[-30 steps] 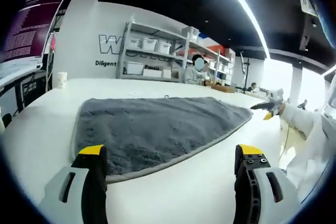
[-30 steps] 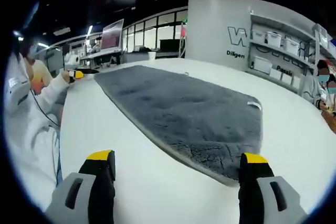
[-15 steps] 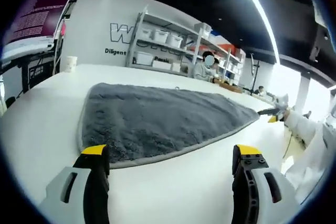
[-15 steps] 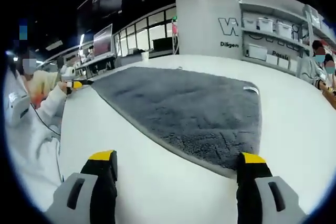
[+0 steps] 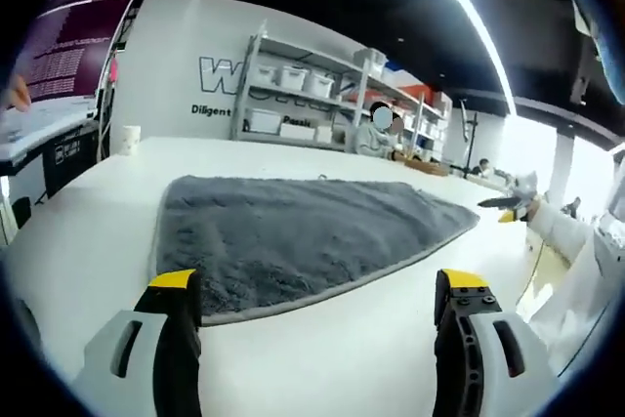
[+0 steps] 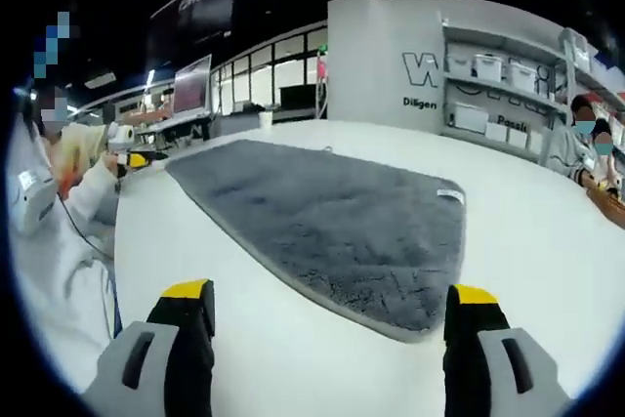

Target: Open the folded towel by lifting each exposed corner and separating the folded layers until the towel lies flat within the target outline without major curled edges

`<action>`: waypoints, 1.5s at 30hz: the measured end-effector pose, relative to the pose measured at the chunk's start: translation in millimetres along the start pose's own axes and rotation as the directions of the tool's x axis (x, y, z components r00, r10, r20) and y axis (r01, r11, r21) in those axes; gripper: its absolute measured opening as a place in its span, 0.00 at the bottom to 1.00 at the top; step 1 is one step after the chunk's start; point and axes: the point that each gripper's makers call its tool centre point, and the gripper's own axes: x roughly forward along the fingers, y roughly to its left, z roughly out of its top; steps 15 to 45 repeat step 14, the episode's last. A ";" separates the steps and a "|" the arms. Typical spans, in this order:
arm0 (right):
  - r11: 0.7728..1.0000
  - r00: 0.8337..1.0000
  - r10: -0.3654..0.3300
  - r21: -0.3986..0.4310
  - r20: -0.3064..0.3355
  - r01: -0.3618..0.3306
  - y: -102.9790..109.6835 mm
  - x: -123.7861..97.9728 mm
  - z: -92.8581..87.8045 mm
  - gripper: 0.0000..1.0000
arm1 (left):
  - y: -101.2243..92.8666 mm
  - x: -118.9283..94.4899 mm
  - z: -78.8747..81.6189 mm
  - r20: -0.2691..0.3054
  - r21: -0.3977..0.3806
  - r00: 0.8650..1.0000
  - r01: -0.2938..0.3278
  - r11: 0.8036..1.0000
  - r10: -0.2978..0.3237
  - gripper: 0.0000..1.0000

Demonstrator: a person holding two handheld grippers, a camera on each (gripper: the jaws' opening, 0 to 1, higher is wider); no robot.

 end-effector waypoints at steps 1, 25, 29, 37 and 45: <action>1.000 1.000 -0.020 -0.003 0.017 0.020 -4.6 -4.6 5.6 0.99 | 1.2 -1.7 0.6 -0.012 0.021 1.000 -0.016 1.000 0.016 0.99; 0.980 0.982 -0.188 -0.071 -0.032 0.185 -37.9 -41.3 -0.6 0.99 | 21.8 -19.1 -11.0 -0.143 0.147 0.966 -0.196 0.970 0.217 0.99; 0.980 0.982 -0.188 -0.071 -0.032 0.185 -37.9 -41.3 -0.6 0.99 | 21.8 -19.1 -11.0 -0.143 0.147 0.966 -0.196 0.970 0.217 0.99; 0.980 0.982 -0.188 -0.071 -0.032 0.185 -37.9 -41.3 -0.6 0.99 | 21.8 -19.1 -11.0 -0.143 0.147 0.966 -0.196 0.970 0.217 0.99; 0.980 0.982 -0.188 -0.071 -0.032 0.185 -37.9 -41.3 -0.6 0.99 | 21.8 -19.1 -11.0 -0.143 0.147 0.966 -0.196 0.970 0.217 0.99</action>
